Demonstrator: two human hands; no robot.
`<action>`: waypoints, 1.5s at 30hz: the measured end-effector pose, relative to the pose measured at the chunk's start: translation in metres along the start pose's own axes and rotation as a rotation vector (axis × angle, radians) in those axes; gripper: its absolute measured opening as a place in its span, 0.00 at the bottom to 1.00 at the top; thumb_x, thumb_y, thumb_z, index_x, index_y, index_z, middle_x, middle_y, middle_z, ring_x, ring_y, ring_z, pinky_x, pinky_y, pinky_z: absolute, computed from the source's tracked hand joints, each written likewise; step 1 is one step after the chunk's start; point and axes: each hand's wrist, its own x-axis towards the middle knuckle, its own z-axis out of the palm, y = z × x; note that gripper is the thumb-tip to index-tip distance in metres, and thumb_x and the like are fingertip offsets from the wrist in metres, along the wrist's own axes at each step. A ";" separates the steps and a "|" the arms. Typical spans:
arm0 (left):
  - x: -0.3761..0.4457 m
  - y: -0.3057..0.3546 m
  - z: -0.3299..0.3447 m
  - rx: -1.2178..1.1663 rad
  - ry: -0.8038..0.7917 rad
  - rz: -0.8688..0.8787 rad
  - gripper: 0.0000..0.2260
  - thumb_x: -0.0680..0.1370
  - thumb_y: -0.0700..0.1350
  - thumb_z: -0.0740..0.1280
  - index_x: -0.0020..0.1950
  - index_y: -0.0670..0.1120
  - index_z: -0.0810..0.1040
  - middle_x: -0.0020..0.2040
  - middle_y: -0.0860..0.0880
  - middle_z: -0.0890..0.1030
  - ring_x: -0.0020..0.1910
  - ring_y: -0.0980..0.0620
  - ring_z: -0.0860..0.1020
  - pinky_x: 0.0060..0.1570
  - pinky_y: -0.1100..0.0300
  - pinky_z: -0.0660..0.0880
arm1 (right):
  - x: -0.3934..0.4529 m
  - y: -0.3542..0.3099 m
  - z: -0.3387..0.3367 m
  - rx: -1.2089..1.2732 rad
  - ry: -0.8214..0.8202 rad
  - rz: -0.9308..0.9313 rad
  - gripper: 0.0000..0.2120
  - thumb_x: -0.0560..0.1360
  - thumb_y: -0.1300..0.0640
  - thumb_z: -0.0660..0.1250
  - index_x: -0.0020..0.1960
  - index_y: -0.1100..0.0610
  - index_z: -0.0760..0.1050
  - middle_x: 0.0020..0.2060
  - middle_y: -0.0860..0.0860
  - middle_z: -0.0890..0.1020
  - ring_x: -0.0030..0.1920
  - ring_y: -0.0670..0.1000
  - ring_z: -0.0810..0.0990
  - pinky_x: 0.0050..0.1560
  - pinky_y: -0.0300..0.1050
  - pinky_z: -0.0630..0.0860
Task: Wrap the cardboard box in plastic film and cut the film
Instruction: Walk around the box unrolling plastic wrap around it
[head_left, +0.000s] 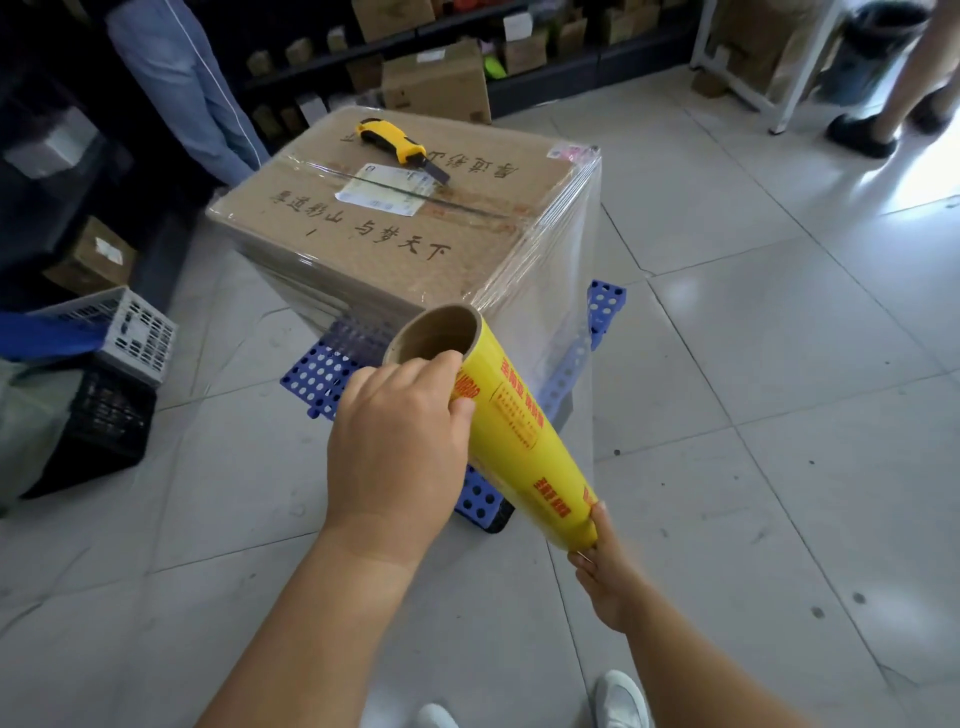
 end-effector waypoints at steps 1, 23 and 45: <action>-0.001 -0.008 -0.001 -0.003 0.007 0.013 0.11 0.70 0.40 0.73 0.50 0.41 0.80 0.37 0.46 0.81 0.37 0.44 0.77 0.45 0.51 0.72 | 0.000 0.006 0.007 0.010 0.003 -0.003 0.34 0.77 0.35 0.54 0.76 0.54 0.58 0.72 0.56 0.68 0.69 0.55 0.69 0.71 0.46 0.62; 0.005 -0.180 -0.010 -0.129 -0.021 0.408 0.09 0.73 0.43 0.69 0.52 0.42 0.79 0.41 0.46 0.82 0.42 0.44 0.78 0.50 0.50 0.71 | 0.027 0.081 0.179 0.331 0.241 -0.080 0.34 0.76 0.33 0.53 0.76 0.51 0.59 0.70 0.52 0.69 0.64 0.54 0.74 0.57 0.42 0.69; 0.103 -0.320 0.015 -0.262 -0.156 0.796 0.13 0.75 0.48 0.57 0.50 0.45 0.79 0.40 0.49 0.81 0.42 0.46 0.78 0.51 0.53 0.66 | 0.082 0.077 0.341 0.845 0.467 -0.182 0.34 0.74 0.33 0.57 0.74 0.49 0.62 0.70 0.50 0.70 0.64 0.51 0.74 0.55 0.39 0.73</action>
